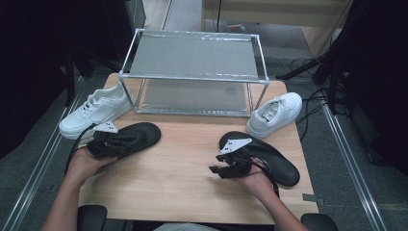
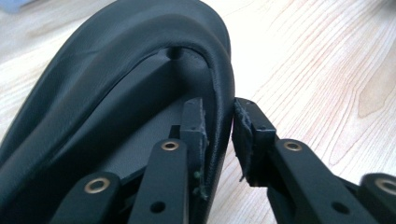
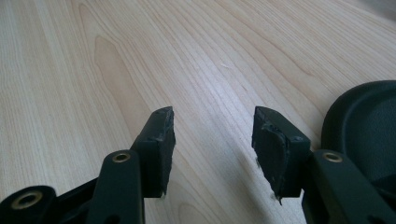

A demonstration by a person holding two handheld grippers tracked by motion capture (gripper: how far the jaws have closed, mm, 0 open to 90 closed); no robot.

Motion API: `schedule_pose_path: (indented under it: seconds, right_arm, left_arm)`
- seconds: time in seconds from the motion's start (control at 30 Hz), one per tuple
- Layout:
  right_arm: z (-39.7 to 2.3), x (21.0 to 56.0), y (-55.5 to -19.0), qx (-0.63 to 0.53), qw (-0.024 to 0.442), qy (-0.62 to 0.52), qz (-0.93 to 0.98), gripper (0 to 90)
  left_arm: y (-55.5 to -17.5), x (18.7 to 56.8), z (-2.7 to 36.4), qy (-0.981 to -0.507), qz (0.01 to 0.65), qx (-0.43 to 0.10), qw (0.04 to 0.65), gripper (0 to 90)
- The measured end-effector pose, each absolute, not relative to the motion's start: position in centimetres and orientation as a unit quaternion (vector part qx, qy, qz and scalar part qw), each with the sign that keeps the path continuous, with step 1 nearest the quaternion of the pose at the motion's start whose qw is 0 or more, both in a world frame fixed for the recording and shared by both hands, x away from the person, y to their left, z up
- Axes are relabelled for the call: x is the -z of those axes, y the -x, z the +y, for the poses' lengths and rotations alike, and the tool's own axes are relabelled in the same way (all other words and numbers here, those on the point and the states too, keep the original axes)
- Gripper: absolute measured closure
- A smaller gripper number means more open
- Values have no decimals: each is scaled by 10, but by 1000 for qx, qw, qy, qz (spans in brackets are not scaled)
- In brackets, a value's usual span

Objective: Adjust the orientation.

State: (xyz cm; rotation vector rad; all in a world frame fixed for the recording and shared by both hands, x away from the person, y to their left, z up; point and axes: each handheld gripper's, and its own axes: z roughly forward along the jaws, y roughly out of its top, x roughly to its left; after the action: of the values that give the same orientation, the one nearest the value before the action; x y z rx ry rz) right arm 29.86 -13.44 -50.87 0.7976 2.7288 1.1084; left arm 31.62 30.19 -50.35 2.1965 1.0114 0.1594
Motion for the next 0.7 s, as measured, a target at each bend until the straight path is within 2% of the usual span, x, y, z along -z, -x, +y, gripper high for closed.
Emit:
schedule_pose_path:
  seconds: [0.27, 0.57, 0.7]
  right_arm:
    - [-139, 510, -297, -361, 48, -270, 892, 502]
    - [-143, 510, -295, -364, 51, -276, 888, 501]
    - [-144, 510, -295, -365, 47, -280, 887, 501]
  left_arm:
    - [-322, 498, 290, -861, 376, -68, 335, 807]
    - [-323, 483, 274, -862, 372, -107, 329, 809]
    - [-324, 477, 263, -868, 358, -108, 328, 813]
